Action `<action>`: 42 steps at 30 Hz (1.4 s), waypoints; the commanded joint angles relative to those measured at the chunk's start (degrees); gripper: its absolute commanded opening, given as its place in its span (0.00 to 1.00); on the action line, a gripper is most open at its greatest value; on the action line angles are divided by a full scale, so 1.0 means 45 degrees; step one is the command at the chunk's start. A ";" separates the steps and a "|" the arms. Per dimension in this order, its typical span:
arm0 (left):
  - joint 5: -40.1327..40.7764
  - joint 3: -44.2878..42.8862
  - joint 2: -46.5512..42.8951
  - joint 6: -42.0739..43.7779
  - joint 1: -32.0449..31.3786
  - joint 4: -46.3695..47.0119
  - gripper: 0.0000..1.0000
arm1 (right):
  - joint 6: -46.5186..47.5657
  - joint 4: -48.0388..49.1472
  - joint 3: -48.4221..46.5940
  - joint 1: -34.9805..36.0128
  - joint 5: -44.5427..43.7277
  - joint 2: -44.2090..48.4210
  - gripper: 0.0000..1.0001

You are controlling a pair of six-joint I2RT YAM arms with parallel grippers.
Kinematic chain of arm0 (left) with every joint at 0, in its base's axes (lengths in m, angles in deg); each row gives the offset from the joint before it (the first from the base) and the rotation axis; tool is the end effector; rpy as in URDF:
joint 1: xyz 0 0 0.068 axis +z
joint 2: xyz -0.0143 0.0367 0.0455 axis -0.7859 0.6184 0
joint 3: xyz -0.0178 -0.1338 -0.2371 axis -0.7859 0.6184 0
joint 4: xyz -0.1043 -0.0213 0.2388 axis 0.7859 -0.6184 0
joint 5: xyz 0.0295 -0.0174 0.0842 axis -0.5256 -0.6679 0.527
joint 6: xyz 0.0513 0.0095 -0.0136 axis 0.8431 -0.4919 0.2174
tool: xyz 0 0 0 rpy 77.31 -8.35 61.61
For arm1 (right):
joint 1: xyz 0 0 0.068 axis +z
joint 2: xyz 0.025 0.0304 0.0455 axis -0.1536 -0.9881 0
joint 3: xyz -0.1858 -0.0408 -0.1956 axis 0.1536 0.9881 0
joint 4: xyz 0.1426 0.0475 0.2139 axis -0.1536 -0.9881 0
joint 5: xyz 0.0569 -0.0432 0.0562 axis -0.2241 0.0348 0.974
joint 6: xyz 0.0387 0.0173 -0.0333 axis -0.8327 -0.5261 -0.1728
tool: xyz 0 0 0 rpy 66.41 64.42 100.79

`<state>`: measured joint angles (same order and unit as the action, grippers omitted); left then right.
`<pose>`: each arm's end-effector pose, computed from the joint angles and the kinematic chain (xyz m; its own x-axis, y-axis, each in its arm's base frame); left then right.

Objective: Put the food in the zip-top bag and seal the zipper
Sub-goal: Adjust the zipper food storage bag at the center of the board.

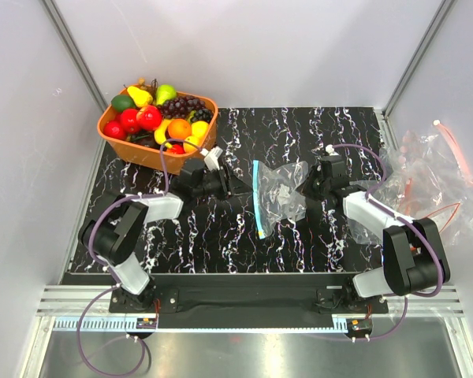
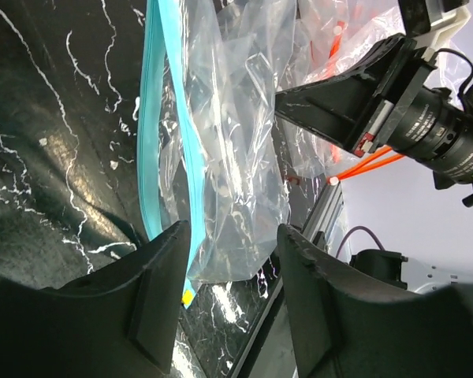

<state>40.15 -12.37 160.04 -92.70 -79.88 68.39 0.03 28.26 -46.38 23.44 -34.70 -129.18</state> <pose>0.2911 -0.1784 0.1806 -0.8688 -0.2625 -0.4197 0.2862 0.4254 -0.8585 0.2811 0.0768 0.1964 -0.7138 0.3625 -0.5993 0.0686 0.8877 0.4553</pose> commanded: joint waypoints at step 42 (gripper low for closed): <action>-0.1219 -0.0879 0.4105 -0.3485 -0.0363 0.6874 0.00 | 0.0150 0.0269 -0.0111 -0.0141 0.0069 -0.0274 0.00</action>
<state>36.24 -15.39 178.07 -105.22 -81.91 93.24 0.03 28.46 -46.38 23.44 -33.41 -130.47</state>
